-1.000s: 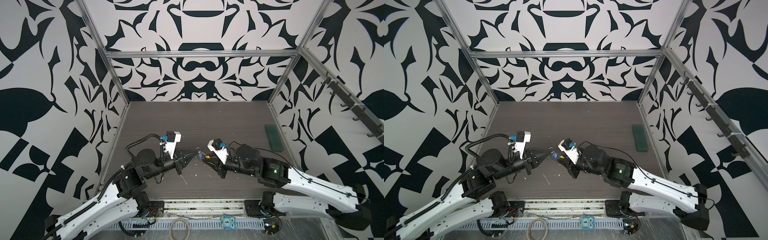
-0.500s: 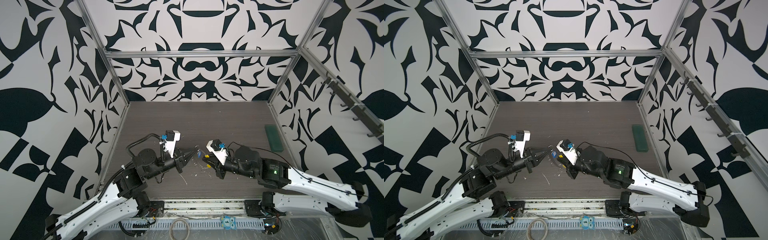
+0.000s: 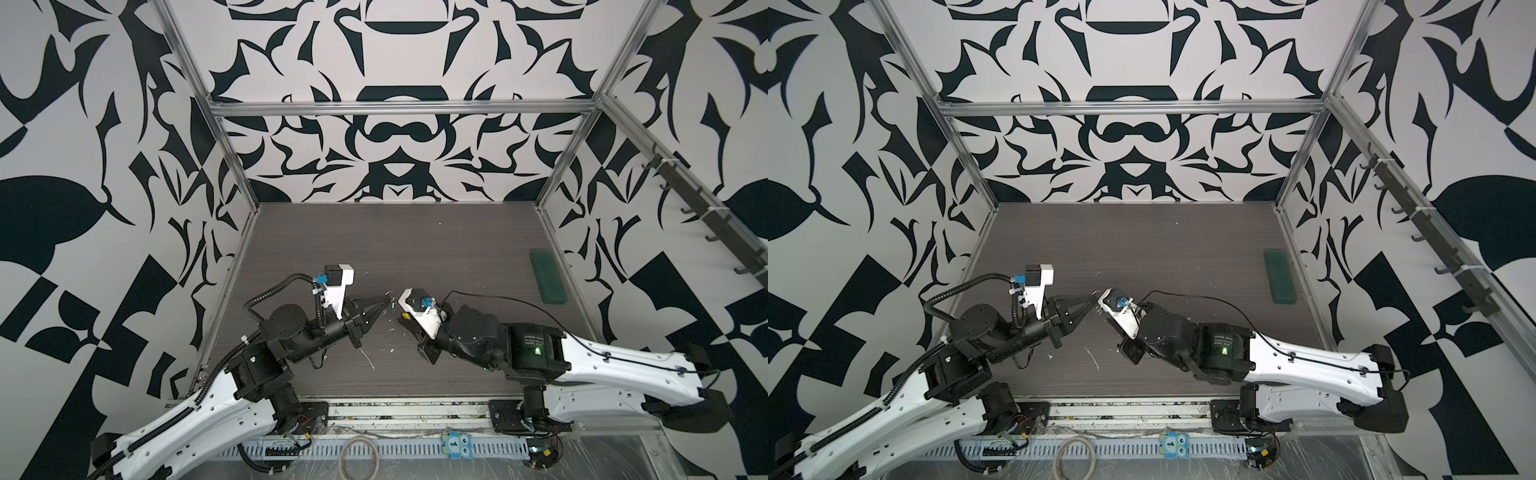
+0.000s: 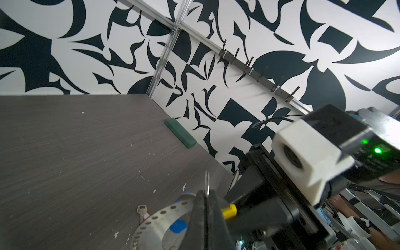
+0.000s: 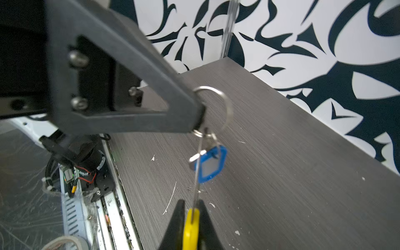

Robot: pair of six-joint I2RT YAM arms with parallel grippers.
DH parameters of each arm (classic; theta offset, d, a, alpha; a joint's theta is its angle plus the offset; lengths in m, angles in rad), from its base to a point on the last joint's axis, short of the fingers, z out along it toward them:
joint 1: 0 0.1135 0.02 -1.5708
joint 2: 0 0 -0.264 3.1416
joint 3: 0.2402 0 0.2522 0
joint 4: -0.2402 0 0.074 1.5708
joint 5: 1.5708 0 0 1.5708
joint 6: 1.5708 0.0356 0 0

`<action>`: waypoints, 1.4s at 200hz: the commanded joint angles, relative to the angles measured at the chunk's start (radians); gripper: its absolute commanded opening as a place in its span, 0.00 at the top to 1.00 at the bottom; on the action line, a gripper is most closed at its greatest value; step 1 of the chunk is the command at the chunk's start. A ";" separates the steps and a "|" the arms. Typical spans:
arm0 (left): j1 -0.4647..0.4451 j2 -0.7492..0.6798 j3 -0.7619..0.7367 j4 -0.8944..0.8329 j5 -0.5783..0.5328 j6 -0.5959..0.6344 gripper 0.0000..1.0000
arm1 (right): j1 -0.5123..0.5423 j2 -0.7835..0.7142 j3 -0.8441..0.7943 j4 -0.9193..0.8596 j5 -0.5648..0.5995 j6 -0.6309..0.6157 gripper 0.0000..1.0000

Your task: Remove the keys from the keyring

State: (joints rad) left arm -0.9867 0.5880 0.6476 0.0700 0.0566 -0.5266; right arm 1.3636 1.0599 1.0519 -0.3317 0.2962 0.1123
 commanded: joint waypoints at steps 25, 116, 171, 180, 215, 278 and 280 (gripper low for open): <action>0.002 -0.092 -0.115 0.227 0.080 0.060 1.00 | 0.025 -0.082 0.023 0.020 -0.093 -0.057 0.62; 0.002 -0.112 -0.183 0.385 0.244 0.032 1.00 | -0.036 -0.233 -0.020 0.103 -0.218 -0.075 0.54; 0.002 -0.073 -0.180 0.456 0.331 -0.016 1.00 | -0.269 -0.199 -0.049 0.323 -0.717 0.078 0.58; 0.002 -0.071 -0.180 0.455 0.332 -0.018 1.00 | -0.277 -0.200 -0.061 0.365 -0.764 0.096 0.58; 0.002 -0.073 -0.191 0.470 0.327 -0.025 1.00 | -0.278 -0.158 -0.054 0.387 -0.838 0.132 0.58; 0.002 -0.071 -0.205 0.488 0.320 -0.028 1.00 | -0.278 -0.111 -0.072 0.427 -0.812 0.189 0.71; 0.002 -0.072 -0.204 0.489 0.319 -0.029 1.00 | -0.278 -0.112 -0.074 0.433 -0.812 0.192 0.71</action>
State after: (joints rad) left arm -0.9867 0.5224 0.4633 0.4984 0.3683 -0.5465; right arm 1.0878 0.9573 0.9810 0.0013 -0.4980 0.2623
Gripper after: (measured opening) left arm 0.046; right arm 0.295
